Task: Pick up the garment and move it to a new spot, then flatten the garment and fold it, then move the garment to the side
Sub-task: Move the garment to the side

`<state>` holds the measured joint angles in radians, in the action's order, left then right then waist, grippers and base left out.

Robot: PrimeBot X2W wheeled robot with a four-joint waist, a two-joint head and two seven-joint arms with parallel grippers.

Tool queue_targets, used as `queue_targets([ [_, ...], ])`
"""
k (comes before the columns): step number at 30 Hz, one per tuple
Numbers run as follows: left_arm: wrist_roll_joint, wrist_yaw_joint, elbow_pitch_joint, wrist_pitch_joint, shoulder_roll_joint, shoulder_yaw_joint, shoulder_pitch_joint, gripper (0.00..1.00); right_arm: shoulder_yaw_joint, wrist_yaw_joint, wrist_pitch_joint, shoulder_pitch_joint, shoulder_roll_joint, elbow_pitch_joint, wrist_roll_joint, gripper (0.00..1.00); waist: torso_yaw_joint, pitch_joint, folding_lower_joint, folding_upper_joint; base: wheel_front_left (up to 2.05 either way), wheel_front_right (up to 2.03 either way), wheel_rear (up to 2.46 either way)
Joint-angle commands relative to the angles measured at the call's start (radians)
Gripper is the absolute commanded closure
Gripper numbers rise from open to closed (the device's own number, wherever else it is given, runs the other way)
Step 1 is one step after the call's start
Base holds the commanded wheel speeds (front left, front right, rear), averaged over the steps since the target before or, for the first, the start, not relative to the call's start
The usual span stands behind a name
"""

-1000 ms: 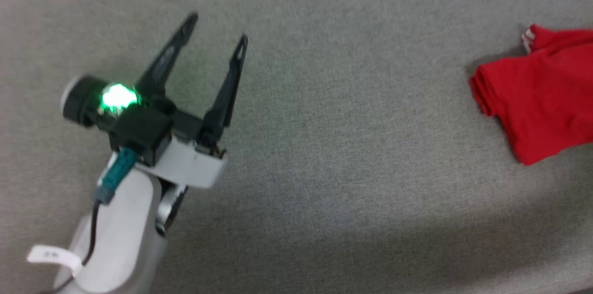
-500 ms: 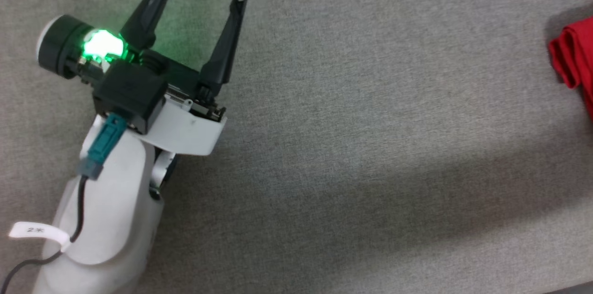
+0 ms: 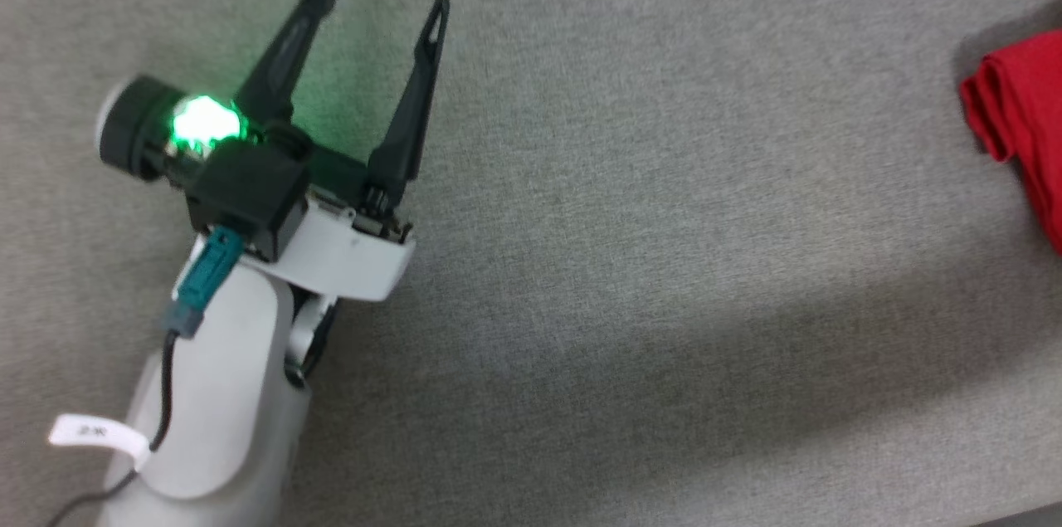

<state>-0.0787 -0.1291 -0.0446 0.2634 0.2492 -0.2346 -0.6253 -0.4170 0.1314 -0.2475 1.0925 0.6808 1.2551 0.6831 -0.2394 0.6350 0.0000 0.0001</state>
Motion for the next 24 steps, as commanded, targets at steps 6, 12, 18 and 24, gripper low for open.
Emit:
queue_targets([
  [6,-0.033,-0.002,-0.027,0.001,-0.048,0.041,0.137,0.00,-0.071,-0.002,-0.016,-0.097,-0.020,-0.105,-0.023,0.00,0.044,-0.202,0.0000,-0.0001,0.00,0.00,0.00],
  [12,-0.055,-0.002,-0.055,0.001,-0.098,0.119,0.301,0.00,-0.043,-0.002,-0.018,-0.220,-0.045,-0.260,-0.076,0.00,0.084,-0.345,0.0000,-0.0001,0.00,0.00,0.00],
  [18,-0.077,-0.002,-0.083,0.001,-0.139,0.181,0.446,0.00,0.081,-0.002,-0.018,-0.408,-0.135,-0.400,-0.155,0.00,0.140,-0.467,0.0000,-0.0001,0.00,0.00,0.00],
  [24,-0.101,-0.002,-0.110,0.001,-0.151,0.209,0.560,0.00,0.191,-0.002,-0.018,-0.580,-0.257,-0.504,-0.223,0.00,0.190,-0.559,0.0000,-0.0001,0.00,0.00,0.00],
])
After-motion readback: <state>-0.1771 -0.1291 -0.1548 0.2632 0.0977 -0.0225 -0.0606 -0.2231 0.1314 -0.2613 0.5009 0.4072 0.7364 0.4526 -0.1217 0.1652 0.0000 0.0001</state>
